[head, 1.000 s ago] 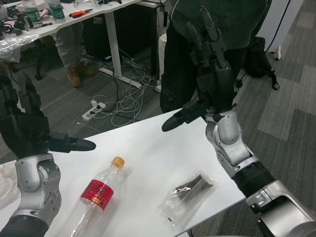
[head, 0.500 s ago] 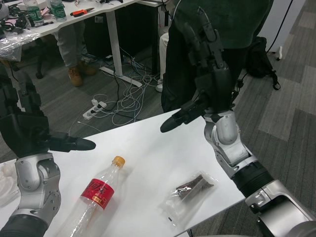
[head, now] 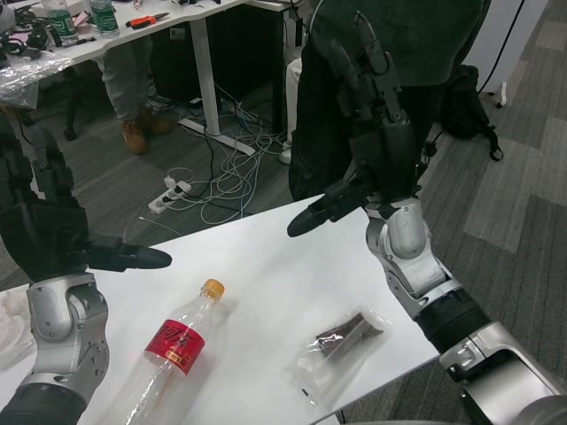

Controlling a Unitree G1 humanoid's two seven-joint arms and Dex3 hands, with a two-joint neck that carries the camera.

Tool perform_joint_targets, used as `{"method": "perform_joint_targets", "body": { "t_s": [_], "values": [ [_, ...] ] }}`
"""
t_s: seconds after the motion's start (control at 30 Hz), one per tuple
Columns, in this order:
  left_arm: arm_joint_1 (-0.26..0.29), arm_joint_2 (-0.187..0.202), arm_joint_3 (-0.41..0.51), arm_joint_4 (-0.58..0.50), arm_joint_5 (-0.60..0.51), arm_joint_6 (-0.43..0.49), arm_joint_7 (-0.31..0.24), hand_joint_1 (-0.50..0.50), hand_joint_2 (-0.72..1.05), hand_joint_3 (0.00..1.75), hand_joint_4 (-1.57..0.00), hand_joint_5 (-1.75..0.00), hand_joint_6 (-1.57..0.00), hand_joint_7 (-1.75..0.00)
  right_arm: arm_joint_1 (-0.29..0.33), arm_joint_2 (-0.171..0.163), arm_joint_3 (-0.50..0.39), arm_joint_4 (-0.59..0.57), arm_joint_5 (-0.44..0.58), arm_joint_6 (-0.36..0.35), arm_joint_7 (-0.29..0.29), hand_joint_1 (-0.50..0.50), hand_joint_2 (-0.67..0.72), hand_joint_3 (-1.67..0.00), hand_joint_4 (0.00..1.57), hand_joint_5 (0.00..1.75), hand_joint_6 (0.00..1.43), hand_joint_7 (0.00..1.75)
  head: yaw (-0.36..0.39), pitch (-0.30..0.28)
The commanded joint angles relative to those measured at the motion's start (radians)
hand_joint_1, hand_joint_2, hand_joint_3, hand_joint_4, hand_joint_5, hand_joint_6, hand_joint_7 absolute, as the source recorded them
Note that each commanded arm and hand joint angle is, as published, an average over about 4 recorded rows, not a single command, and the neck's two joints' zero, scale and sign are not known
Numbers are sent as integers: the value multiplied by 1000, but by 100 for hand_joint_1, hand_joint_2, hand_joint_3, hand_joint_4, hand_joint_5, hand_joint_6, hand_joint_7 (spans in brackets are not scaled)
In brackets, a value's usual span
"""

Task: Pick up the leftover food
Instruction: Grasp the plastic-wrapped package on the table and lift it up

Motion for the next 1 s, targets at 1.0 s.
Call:
{"method": "perform_joint_targets", "body": {
  "t_s": [1.0],
  "values": [
    [12, 7, 1, -11, -2, 2, 2, -50, -28, 0, -15, 0, 0, 0, 7, 3, 14, -22, 15, -2, -7, -38, 34, 0, 0, 0, 0, 0, 21, 2]
  ]
}}
